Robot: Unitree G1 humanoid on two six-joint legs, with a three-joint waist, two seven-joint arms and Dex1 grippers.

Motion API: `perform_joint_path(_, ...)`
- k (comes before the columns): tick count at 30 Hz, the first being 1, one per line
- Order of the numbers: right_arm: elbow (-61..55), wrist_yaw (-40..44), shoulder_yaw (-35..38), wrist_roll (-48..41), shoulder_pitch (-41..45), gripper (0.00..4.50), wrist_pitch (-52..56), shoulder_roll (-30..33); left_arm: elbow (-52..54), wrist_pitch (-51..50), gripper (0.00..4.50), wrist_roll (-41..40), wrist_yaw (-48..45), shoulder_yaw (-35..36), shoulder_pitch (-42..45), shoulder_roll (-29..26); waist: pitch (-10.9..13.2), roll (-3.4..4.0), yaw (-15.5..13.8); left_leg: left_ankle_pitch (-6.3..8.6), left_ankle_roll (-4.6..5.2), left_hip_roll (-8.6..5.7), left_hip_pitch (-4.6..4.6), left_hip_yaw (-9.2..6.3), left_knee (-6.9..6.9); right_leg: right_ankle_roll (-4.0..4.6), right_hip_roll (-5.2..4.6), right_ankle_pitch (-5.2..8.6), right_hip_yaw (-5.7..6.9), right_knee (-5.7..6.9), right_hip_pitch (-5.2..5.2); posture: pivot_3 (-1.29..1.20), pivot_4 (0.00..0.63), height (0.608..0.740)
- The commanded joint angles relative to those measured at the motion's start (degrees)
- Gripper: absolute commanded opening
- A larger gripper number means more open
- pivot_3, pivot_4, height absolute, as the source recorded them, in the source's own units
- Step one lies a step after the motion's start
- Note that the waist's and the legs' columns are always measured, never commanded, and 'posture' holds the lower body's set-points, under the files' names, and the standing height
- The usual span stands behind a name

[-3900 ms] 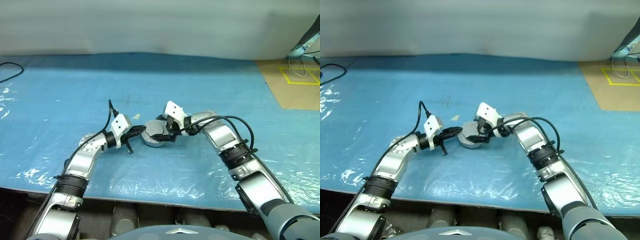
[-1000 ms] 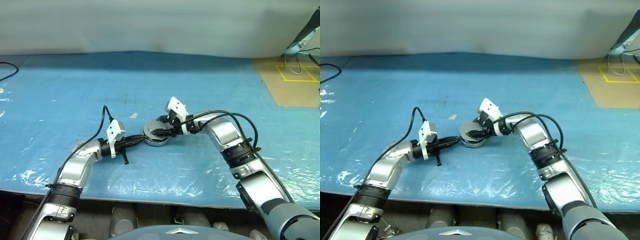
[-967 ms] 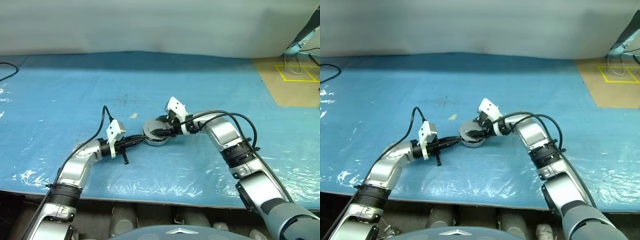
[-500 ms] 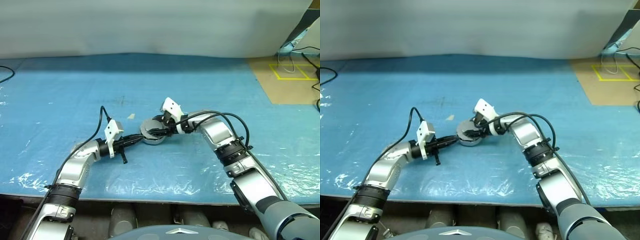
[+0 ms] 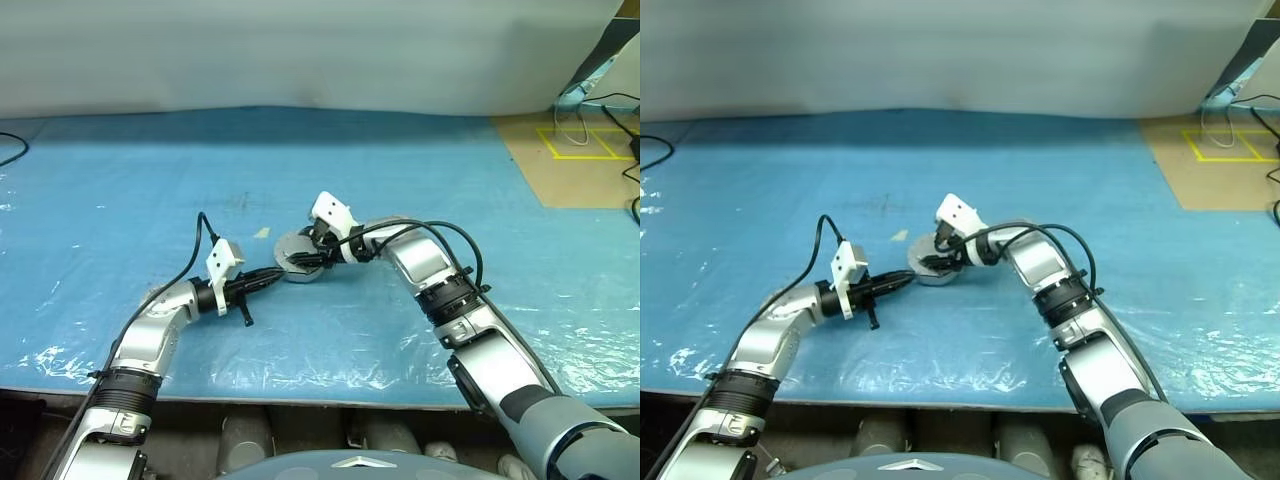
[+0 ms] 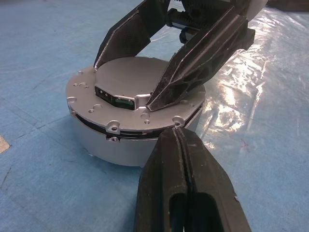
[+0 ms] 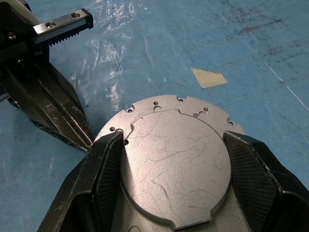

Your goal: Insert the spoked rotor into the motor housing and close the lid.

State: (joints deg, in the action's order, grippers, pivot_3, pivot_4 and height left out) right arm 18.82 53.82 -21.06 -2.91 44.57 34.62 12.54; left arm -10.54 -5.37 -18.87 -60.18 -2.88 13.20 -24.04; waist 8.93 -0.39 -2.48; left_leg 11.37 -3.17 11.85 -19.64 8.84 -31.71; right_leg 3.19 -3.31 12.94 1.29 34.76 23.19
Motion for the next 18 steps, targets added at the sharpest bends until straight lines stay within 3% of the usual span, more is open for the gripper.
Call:
perform_joint_path(1, 2.0, 1.0, -3.3, 0.8, -0.1, 2.93, 1.8, -1.6, 2.9, -0.5, 0.0, -0.3, 0.3, -0.9, 0.6, 0.5, 0.0, 0.0, 0.0, -0.01, -0.02, 0.0, 0.0, 0.0, 0.02, 0.0, 0.0, 0.0, 0.0, -0.01, 0.01, 0.0, 0.15, 0.74)
perform_joint_path(12, 10.0, -4.6, -3.2, 5.3, -1.9, 2.93, -3.0, -3.1, 6.0, -3.4, 0.0, -1.8, -0.2, -0.2, -0.5, -0.8, 0.0, -0.03, 0.4, 0.04, 0.06, 0.02, 0.41, 0.0, 0.24, -0.19, 0.0, 0.11, -0.13, 0.03, -0.25, 0.0, 0.15, 0.74)
perform_joint_path(18, 9.7, -3.9, -3.3, 5.8, -3.2, 2.93, -3.8, -2.2, 12.6, -9.4, 0.0, -6.8, -2.1, 2.4, -1.2, -4.2, 0.0, 0.01, 0.7, 0.03, 0.04, 0.01, 0.6, 0.01, 0.62, -0.34, 0.05, 0.21, -0.17, 0.03, -0.2, 0.0, 0.15, 0.74)
